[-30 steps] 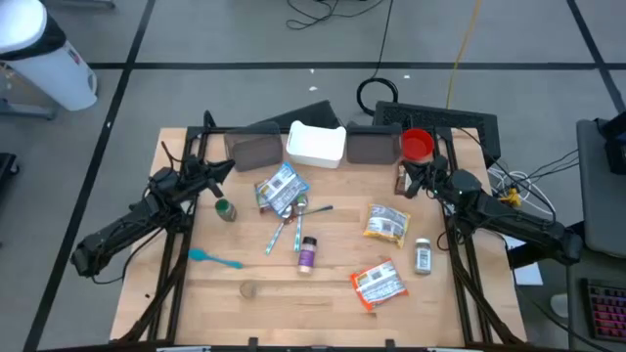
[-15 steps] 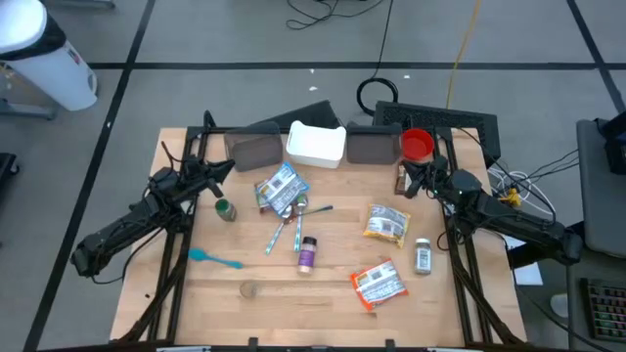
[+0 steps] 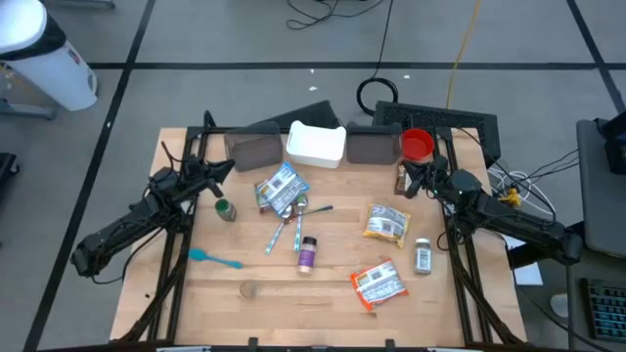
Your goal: Pick & Place Food Item
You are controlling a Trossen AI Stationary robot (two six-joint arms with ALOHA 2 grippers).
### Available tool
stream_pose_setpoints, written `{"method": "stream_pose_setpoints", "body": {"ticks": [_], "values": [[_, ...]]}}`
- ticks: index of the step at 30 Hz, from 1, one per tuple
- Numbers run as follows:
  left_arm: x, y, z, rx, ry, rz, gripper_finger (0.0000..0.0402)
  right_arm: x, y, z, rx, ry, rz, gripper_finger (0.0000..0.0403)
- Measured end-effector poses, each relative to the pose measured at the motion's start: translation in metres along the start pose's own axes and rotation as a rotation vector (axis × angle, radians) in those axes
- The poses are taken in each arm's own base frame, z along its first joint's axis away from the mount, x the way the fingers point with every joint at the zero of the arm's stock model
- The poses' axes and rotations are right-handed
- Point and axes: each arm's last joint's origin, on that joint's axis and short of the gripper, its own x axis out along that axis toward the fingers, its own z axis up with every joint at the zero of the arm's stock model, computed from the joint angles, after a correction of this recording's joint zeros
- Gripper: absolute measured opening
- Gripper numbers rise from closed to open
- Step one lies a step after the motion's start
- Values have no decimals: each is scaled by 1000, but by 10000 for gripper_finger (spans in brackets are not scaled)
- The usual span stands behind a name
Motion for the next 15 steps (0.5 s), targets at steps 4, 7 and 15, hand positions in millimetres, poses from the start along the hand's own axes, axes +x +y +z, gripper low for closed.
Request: {"method": "stream_pose_setpoints", "body": {"ticks": [4,7,15], "values": [[0,0,0,0,0,0,42,0,0,0,0,0,0,4],[0,0,0,0,0,0,42,0,0,0,3,0,0,4],[0,0,0,0,0,0,42,0,0,0,42,-1,0,4]]}}
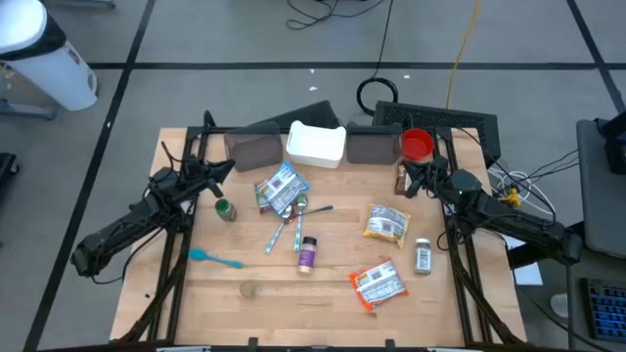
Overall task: Pick & Place Food Item
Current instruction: Put the blue baby spoon into the left black bin
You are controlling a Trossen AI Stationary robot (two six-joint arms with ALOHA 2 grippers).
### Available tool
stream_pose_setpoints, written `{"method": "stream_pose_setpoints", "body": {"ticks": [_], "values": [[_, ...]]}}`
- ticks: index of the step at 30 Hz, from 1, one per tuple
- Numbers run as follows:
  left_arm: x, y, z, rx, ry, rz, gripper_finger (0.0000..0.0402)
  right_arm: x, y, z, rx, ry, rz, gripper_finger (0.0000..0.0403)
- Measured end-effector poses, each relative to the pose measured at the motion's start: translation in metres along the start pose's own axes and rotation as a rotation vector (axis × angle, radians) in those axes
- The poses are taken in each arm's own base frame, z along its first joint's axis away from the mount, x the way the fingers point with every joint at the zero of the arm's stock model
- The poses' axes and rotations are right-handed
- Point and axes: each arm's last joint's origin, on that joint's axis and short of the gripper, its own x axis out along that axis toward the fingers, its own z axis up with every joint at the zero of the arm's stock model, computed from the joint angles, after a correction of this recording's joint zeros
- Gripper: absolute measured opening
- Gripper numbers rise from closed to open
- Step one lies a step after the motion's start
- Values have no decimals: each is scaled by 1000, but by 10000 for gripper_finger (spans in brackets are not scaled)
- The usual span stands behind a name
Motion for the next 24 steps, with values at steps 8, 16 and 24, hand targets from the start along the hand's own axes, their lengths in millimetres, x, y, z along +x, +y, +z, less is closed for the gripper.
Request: {"method": "stream_pose_setpoints", "body": {"ticks": [8,16,24], "values": [[0,0,0,0,0,0,42,-1,5,10,79,-87,99,4],[0,0,0,0,0,0,42,-4,22,37,115,-247,449,4],[0,0,0,0,0,0,42,18,43,84,187,-243,463,4]]}}
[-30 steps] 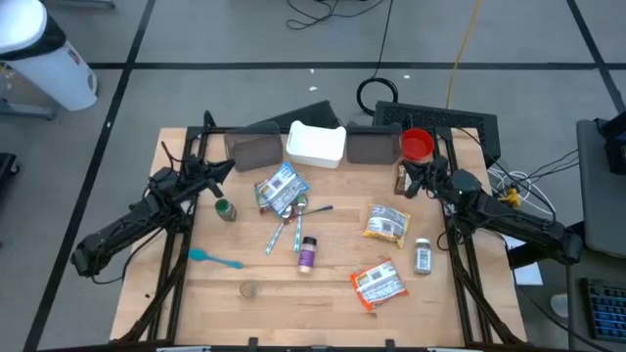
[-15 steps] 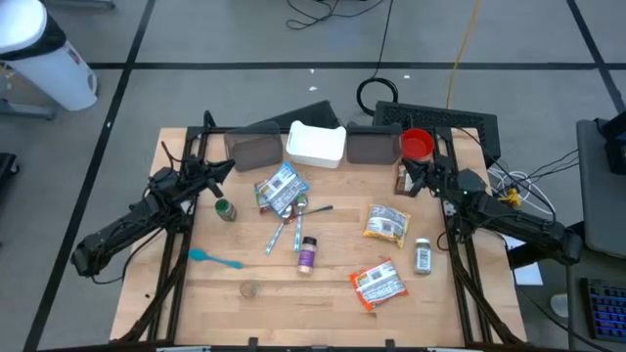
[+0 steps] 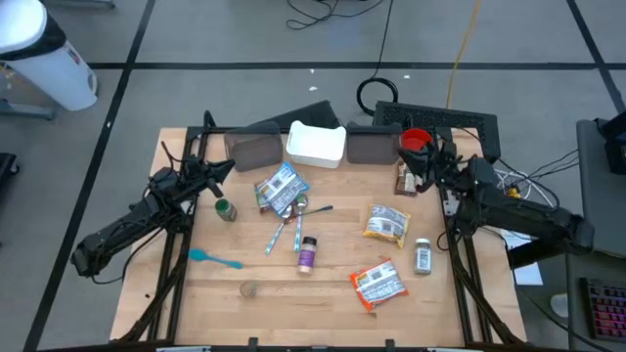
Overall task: Pick & Place Food Item
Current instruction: Put the blue baby spoon into the left black bin
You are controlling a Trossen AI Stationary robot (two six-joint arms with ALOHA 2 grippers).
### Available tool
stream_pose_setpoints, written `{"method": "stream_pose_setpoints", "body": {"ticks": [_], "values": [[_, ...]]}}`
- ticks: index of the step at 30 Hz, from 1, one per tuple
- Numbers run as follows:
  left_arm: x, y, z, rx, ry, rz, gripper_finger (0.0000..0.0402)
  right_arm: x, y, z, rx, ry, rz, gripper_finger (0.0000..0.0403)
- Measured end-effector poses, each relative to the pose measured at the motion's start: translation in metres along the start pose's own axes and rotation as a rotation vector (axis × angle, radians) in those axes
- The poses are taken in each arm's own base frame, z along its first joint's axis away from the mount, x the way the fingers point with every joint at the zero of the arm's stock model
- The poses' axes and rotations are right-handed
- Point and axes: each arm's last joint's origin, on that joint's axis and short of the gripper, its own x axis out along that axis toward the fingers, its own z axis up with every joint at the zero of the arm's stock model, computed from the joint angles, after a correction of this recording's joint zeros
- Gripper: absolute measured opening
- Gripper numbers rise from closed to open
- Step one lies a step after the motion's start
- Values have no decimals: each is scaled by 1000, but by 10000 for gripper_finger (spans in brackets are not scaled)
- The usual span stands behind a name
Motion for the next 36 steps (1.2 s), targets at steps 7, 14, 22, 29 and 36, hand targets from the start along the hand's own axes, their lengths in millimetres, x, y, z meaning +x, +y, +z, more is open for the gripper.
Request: {"method": "stream_pose_setpoints", "body": {"ticks": [7,14,22,29,36], "values": [[0,-1,2,-17,-25,-12,42,55,20,25,-18,35,49,4],[-1,-6,13,-255,-127,-81,42,108,43,25,-93,46,144,4],[-9,-17,36,-326,-367,-226,42,139,50,-2,-29,-5,225,4],[-21,-26,54,-339,-559,-369,42,148,47,-27,-35,65,215,4],[-28,-30,62,-335,-644,-436,42,151,44,-35,80,103,199,4]]}}
